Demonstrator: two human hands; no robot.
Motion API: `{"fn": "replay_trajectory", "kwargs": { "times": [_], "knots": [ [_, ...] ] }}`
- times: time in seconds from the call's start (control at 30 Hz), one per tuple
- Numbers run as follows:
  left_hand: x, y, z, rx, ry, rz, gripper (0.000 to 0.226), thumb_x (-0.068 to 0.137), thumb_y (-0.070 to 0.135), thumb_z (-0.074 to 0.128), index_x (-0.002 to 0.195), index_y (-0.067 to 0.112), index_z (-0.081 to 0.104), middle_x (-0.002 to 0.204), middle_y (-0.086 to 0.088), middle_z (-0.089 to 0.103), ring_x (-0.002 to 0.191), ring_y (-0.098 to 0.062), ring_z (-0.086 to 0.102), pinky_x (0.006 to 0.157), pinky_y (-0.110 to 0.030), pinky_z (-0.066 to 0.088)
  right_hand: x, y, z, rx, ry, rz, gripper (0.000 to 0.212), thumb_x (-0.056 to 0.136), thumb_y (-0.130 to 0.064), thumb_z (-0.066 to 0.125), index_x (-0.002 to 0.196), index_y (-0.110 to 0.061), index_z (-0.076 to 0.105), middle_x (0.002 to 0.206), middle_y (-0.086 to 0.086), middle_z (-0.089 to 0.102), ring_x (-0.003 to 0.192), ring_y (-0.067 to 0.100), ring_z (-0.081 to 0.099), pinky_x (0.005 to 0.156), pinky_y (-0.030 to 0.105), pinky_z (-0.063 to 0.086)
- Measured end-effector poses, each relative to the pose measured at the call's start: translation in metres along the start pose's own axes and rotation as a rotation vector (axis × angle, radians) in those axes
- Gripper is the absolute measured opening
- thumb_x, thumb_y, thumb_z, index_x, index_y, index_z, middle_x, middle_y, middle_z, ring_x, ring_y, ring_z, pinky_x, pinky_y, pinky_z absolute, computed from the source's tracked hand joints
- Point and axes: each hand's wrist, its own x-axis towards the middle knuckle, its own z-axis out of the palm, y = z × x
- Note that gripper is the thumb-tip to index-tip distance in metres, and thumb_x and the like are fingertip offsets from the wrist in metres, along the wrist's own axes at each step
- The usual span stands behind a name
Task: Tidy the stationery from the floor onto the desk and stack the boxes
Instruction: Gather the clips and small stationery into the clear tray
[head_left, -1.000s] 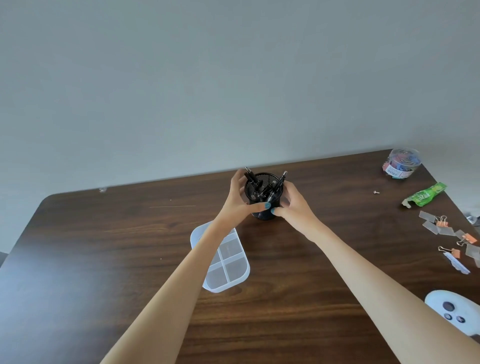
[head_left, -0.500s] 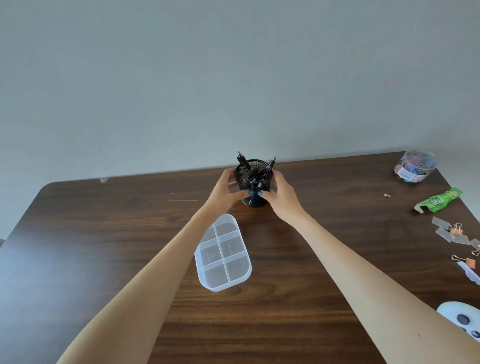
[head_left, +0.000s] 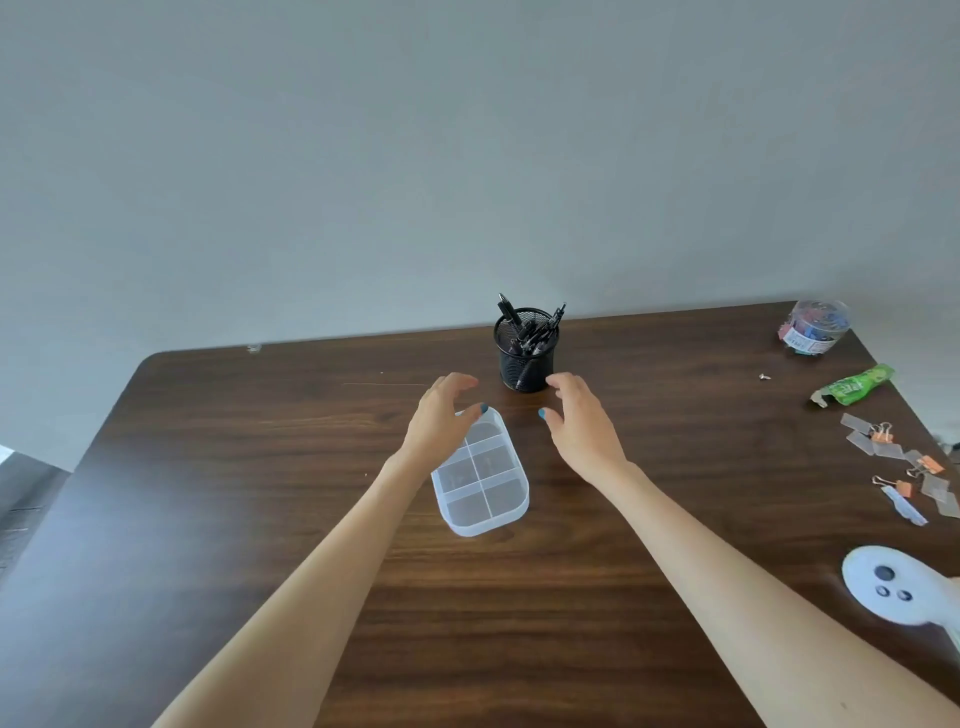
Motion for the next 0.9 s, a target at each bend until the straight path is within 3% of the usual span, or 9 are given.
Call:
{"fn": "replay_trajectory", "kwargs": {
  "times": [0.17, 0.3, 0.57, 0.9],
  "knots": [
    [-0.077, -0.004, -0.034, 0.345, 0.025, 0.106, 0.033, 0.096, 0.028, 0.050, 0.129, 0.024, 0.053, 0.131, 0.004, 0.054, 0.117, -0.021, 0.049, 0.098, -0.038, 0.040, -0.074, -0.050, 0.005, -0.300, -0.066, -0.125, 0.032, 0.096, -0.015, 0.052, 0.128, -0.014, 0.047, 0.129, 0.001, 0.050, 0.104, 0.018, 0.057, 0.076, 0.031, 0.052],
    [-0.158, -0.017, -0.062, 0.407, 0.024, 0.130, 0.035, 0.096, 0.026, 0.047, 0.129, 0.023, 0.053, 0.132, 0.003, 0.053, 0.121, -0.022, 0.047, 0.100, -0.037, 0.035, -0.151, -0.099, 0.021, -0.473, -0.095, -0.197, 0.030, 0.097, -0.015, 0.049, 0.126, -0.011, 0.048, 0.122, 0.003, 0.052, 0.095, 0.022, 0.057, 0.071, 0.028, 0.041],
    [-0.358, -0.091, -0.109, 0.427, -0.090, 0.125, 0.033, 0.096, 0.027, 0.047, 0.128, 0.022, 0.053, 0.133, 0.001, 0.052, 0.123, -0.022, 0.046, 0.099, -0.037, 0.034, -0.335, -0.181, 0.086, -0.489, -0.047, -0.160, 0.028, 0.095, -0.019, 0.051, 0.122, -0.010, 0.052, 0.120, 0.004, 0.053, 0.108, 0.024, 0.055, 0.086, 0.035, 0.045],
    [-0.546, -0.172, -0.133, 0.423, -0.255, 0.065, 0.035, 0.099, 0.030, 0.046, 0.132, 0.022, 0.052, 0.137, -0.003, 0.050, 0.128, -0.026, 0.044, 0.104, -0.042, 0.033, -0.519, -0.236, 0.162, -0.508, -0.141, -0.051, 0.024, 0.097, -0.014, 0.049, 0.120, -0.008, 0.052, 0.124, 0.007, 0.053, 0.102, 0.026, 0.058, 0.072, 0.032, 0.042]
  ]
}}
